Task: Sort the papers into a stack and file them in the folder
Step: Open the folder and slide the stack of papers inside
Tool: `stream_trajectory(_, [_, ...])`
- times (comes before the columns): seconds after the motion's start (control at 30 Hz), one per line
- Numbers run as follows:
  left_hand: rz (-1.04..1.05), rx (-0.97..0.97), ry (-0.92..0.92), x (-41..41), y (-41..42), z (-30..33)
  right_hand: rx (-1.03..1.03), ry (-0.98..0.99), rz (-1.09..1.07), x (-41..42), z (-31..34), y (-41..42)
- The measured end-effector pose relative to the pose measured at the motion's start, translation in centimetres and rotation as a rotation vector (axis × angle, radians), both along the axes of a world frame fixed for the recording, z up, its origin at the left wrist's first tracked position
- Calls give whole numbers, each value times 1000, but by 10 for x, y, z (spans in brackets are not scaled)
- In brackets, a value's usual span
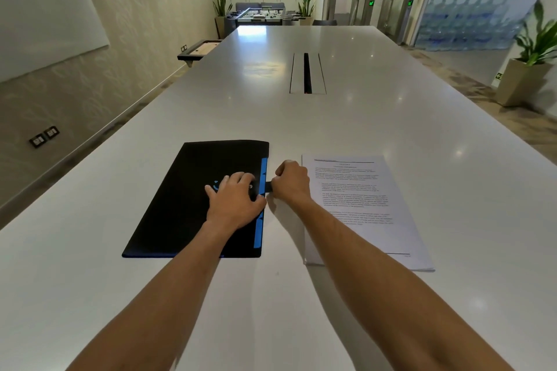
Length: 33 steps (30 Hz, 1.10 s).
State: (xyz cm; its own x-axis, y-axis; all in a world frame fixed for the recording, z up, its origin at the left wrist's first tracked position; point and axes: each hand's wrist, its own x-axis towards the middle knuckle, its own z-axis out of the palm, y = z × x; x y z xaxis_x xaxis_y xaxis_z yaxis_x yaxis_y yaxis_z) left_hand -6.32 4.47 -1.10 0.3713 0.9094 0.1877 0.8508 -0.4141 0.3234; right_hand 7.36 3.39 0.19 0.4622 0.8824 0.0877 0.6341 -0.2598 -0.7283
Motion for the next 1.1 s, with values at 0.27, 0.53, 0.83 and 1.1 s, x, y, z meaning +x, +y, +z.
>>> stream_trajectory(0.27, [48, 93, 349, 42, -17, 44, 46, 60, 24, -3, 1, -15])
stream_trajectory(0.53, [122, 135, 515, 40, -21, 65, 117, 107, 46, 4, 16, -21])
stream_trajectory(0.83, [230, 38, 501, 26, -16, 78, 134, 125, 77, 12, 20, -29])
stream_trajectory(1.1, [237, 48, 497, 35, -18, 88, 151, 171, 65, 26, 24, -36])
